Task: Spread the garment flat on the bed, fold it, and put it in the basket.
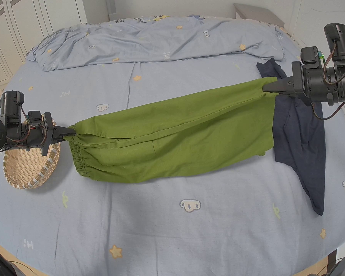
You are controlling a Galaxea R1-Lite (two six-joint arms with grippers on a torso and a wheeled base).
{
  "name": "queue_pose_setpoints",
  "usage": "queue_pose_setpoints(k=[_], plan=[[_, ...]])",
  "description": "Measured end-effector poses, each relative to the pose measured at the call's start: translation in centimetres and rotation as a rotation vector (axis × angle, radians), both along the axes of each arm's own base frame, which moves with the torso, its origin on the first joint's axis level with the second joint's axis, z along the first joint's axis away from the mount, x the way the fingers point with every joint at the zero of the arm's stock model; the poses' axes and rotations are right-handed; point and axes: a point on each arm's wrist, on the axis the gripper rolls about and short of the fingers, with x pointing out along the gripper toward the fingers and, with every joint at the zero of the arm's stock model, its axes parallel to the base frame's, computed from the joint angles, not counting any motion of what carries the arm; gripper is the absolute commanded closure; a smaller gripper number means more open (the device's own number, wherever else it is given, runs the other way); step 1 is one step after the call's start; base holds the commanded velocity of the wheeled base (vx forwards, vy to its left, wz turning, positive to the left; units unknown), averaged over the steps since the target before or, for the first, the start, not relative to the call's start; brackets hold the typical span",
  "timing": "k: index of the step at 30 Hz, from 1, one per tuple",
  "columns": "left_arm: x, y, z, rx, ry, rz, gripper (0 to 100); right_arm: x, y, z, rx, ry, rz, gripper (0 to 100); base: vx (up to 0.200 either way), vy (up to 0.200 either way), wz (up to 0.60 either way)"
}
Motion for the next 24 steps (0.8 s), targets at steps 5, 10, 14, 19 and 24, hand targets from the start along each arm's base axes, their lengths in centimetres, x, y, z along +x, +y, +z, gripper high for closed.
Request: queue_pose_setpoints(k=[5, 10, 14, 19, 24], plan=[[0.0, 0.0, 0.0, 0.006, -0.004, -0.005, 100, -0.4, 0.1, -0.4, -0.005, 0.014, 0.005, 100, 0.000, 0.000, 0.00], [0.0, 0.0, 0.0, 0.015, -0.013, -0.009, 100, 0.2, -0.3, -1.2, -0.008, 0.013, -0.013, 100, 0.000, 0.000, 0.00], [0.1, 0.0, 0.1, 0.019, -0.030, -0.008, 100, 1.8, -1.0, -1.7, 0.003, -0.014, -0.047, 100, 0.000, 0.000, 0.00], [0.3, 0.0, 0.4, 0.026, -0.069, -0.009, 100, 3.8, -1.6, -2.9, 0.002, -0.003, -0.083, 100, 0.000, 0.000, 0.00], [0.5, 0.0, 0.4, 0.029, -0.081, -0.010, 100, 5.7, -1.7, -4.2, -0.001, 0.009, -0.102, 100, 0.000, 0.000, 0.00]])
